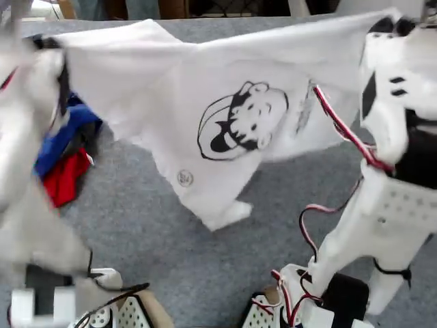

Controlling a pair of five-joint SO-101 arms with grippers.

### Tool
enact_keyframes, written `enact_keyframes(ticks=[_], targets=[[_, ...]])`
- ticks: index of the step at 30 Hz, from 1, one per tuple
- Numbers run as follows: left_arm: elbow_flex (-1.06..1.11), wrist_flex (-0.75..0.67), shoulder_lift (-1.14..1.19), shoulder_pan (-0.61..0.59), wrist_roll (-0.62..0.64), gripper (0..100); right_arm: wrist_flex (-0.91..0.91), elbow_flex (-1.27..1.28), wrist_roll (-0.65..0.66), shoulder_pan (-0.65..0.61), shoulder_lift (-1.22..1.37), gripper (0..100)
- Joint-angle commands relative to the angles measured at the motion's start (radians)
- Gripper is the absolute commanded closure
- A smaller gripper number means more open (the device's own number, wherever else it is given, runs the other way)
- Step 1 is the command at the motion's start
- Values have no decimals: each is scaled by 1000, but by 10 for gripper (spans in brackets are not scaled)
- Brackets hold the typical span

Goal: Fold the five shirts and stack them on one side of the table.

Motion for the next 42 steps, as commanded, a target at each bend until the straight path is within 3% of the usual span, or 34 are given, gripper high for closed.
enact_keyframes(ticks=[1,7,10,15,23,30,36,42], targets=[[-12,-6,-184,-24,-11,972,3,-216,-8,-3,-36,985],[-31,-117,-324,-45,-6,972,124,-472,-2,2,-54,985],[-31,-147,-342,-113,-5,972,249,-496,-2,5,-59,985],[-39,-121,-374,-113,-3,972,359,-493,-2,6,-111,985],[-36,-15,-411,-124,-3,972,367,-489,-2,69,-133,984],[-8,-222,-400,-125,81,972,367,-478,2,98,-128,983],[68,-261,-376,-125,81,972,348,-389,-9,77,-130,984],[186,-416,-374,-122,83,971,164,-387,-29,-15,-130,984]])
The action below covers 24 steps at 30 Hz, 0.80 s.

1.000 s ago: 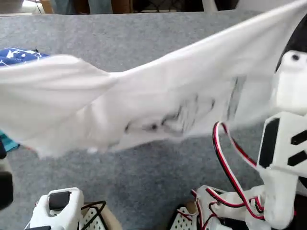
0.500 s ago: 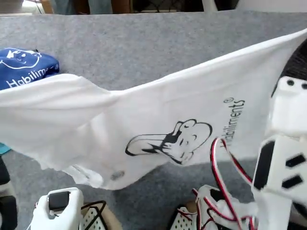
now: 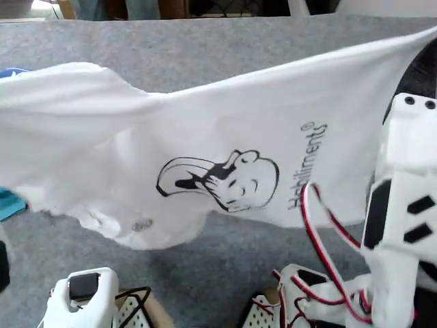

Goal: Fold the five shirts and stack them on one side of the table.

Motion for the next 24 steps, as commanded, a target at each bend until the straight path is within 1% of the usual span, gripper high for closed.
enact_keyframes(ticks=[1,3,6,12,18,21,24], targets=[[105,-114,20,-8,11,971,-149,4,-14,-44,7,984],[137,-149,18,-2,11,971,-218,4,-9,-51,5,984],[125,-190,12,-8,11,971,-310,-8,-8,-46,4,984],[-4,-282,17,-12,3,971,-282,-28,-8,-48,12,984],[-27,-267,14,-12,8,971,-336,-25,-5,-48,13,983],[-27,-245,14,-12,8,971,-290,18,41,-48,4,984],[-35,-163,8,-12,8,971,-189,13,66,-48,-2,984]])
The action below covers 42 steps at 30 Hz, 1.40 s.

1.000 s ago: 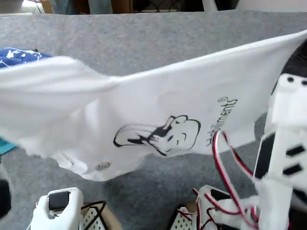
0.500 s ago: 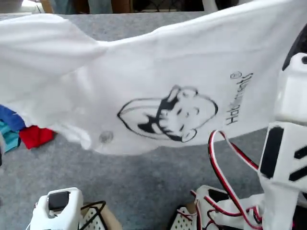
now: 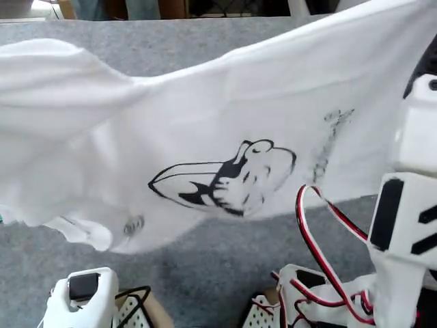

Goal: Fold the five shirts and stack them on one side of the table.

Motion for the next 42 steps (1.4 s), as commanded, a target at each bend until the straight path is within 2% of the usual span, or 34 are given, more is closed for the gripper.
enact_keyframes(ticks=[1,7,10,15,21,24,26,30,34,36,42], targets=[[-10,86,5,-7,8,971,101,-10,25,-14,-7,984],[-68,272,-54,-2,9,971,230,-21,25,-20,-81,983],[-64,307,-63,-1,9,971,284,-19,25,-20,-111,983],[12,299,-43,1,41,971,325,-1,25,-18,-113,983],[249,233,38,2,103,971,281,219,25,-17,-113,984],[426,97,97,5,123,971,147,420,25,-15,-113,984],[564,-38,149,53,123,971,0,599,25,-14,-113,984],[822,-367,273,88,118,971,-382,981,25,-23,-110,984],[952,-723,446,105,118,971,-740,1247,25,-40,-30,984],[946,-784,539,108,118,971,-845,1288,20,-40,53,985],[848,-786,729,108,120,971,-1060,1221,17,-35,418,985]])
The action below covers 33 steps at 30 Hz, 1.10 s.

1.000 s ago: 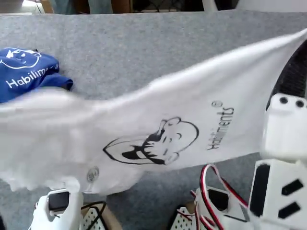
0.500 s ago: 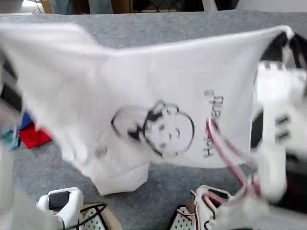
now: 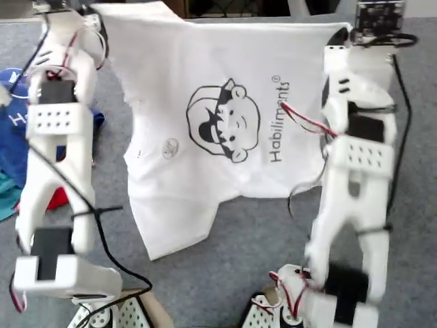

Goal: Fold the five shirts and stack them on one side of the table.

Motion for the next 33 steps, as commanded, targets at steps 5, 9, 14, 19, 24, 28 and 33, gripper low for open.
enact_keyframes(ticks=[5,9,14,19,24,28,33], targets=[[-151,-41,152,-1,2,971,-120,-300,0,6,444,985],[-289,-35,273,-7,2,971,-71,-549,0,0,634,985],[-449,112,368,19,2,971,245,-865,0,-3,776,985],[-489,318,413,53,0,971,548,-1043,35,-25,842,984],[-424,442,451,51,0,971,904,-1104,158,-77,862,983],[-326,460,453,50,6,972,1111,-1098,229,-103,865,984],[-217,463,400,59,8,973,1241,-1055,232,-157,868,984]])
